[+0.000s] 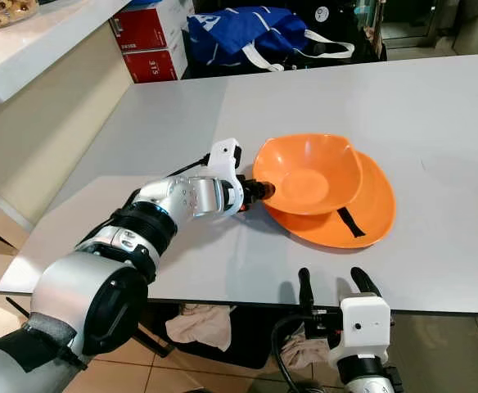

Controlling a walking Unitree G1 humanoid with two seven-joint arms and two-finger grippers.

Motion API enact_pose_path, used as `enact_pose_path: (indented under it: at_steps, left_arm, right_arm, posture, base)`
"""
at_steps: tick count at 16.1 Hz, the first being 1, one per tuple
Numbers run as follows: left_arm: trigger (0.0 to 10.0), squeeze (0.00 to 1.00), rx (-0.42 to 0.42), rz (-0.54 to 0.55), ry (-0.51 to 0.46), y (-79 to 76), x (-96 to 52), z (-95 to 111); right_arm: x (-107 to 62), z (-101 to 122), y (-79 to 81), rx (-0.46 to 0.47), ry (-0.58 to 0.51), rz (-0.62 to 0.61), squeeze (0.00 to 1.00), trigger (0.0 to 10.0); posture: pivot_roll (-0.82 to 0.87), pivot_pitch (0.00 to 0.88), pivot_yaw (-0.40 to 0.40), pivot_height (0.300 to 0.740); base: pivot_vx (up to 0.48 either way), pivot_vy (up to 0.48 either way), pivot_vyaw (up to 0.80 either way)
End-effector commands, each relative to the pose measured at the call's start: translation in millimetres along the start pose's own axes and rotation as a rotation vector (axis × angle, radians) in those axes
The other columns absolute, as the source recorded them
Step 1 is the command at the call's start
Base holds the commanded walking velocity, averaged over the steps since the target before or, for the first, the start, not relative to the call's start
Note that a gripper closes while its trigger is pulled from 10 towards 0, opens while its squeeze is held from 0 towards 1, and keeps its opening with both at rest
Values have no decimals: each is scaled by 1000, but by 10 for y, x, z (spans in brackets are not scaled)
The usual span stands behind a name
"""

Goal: Setting the table

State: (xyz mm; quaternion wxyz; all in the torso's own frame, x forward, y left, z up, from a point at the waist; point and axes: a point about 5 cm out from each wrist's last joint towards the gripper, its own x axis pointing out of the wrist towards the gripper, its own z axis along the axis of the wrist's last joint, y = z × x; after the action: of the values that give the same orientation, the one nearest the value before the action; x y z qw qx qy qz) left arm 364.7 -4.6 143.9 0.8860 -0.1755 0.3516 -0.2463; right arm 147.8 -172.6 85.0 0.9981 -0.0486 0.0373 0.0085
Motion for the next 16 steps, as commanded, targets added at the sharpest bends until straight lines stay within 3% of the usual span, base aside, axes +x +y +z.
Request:
enact_pose_path:
  at_steps: [1, 3, 5, 6, 7, 11, 14, 15, 16]
  left_arm:
    - [10000, 1000, 7, -98, 43, -404, 171, -416]
    - [10000, 1000, 67, -86, -79, -396, 125, -202]
    - [10000, 1000, 92, -76, -108, -381, 109, -149]
    - [10000, 761, 97, -73, -114, -373, 105, -137]
    - [10000, 0, 111, -65, -142, -350, 84, -84]
    - [10000, 0, 163, -8, -180, -192, 34, -18]
    - [10000, 0, 315, 62, -362, 45, -109, 181]
    - [10000, 0, 325, 40, -427, 133, -182, 218]
    - [10000, 0, 325, 40, -427, 133, -182, 218]
  right_arm:
    - [17, -8, 29, 13, -6, 9, 0, 10000]
    - [38, -9, 35, 15, -8, 13, 0, 10000]
    - [49, -4, 42, 16, -10, 15, 0, 10000]
    - [52, -1, 45, 16, -11, 16, 0, 10000]
    - [59, 4, 51, 18, -13, 18, 0, 10000]
    - [77, 6, 56, 19, -14, 24, 0, 10000]
    - [101, 10, 35, 16, -26, 8, 0, 10000]
    - [130, 20, 12, 16, -39, -6, 0, 10000]
    - [130, 20, 12, 16, -39, -6, 0, 10000]
  posture:
    - [-216, 0, 185, 740]
    - [-210, 0, 182, 740]
    - [-208, 0, 181, 740]
    - [-207, 0, 181, 740]
    - [-202, 0, 177, 740]
    - [-192, 0, 172, 740]
    - [-181, 0, 164, 740]
    - [-176, 0, 163, 740]
    - [-176, 0, 163, 740]
  base:
    - [0, 0, 0]
    - [0, 0, 0]
    - [0, 0, 0]
    - [0, 0, 0]
    - [0, 0, 0]
    - [0, 0, 0]
    - [0, 0, 0]
    - [0, 0, 0]
    - [0, 0, 0]
